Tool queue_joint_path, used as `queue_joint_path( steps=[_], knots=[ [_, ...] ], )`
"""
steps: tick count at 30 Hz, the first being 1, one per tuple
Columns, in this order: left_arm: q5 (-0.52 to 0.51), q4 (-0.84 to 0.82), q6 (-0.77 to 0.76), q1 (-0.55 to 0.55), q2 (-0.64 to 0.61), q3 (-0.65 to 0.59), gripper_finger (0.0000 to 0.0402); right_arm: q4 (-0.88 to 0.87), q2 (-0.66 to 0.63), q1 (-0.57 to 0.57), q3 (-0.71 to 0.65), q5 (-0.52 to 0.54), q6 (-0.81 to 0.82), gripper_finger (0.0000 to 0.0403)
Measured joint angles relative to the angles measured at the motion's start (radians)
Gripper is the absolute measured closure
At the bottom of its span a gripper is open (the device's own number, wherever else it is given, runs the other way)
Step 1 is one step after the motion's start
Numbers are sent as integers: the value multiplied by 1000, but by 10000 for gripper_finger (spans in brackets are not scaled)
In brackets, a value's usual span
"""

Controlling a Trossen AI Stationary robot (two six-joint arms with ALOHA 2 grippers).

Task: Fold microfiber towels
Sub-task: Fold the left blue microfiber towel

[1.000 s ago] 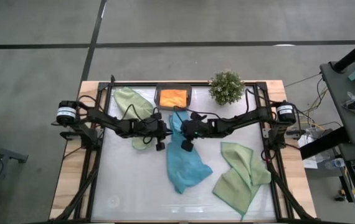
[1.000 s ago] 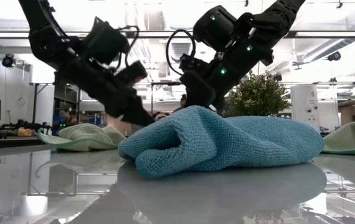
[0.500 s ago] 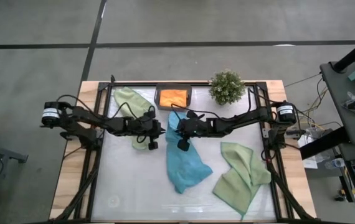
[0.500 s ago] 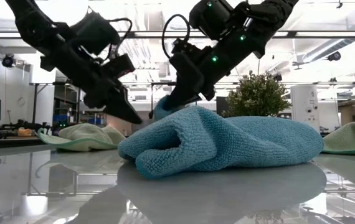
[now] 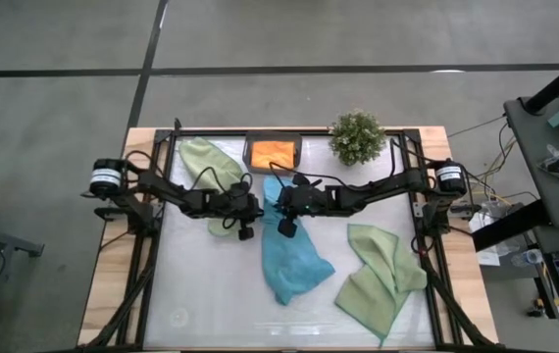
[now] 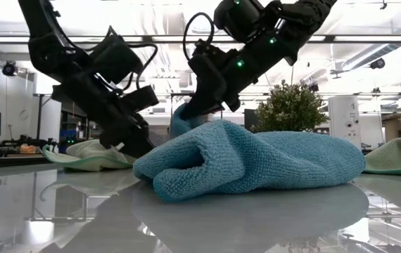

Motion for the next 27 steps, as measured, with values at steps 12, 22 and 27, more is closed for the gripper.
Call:
queue_joint_path(
  steps=[12, 22, 27],
  knots=[
    [26, 19, -3, 0, -6, -6, 373, 44, 145, 0, 64, 0, 24, 393],
    [36, -59, -27, -1, -60, -9, 373, -26, 193, -1, 127, -53, 65, 294],
    [36, -202, -34, -1, -151, -8, 373, -96, 157, 1, 150, -52, 40, 251]
  ],
)
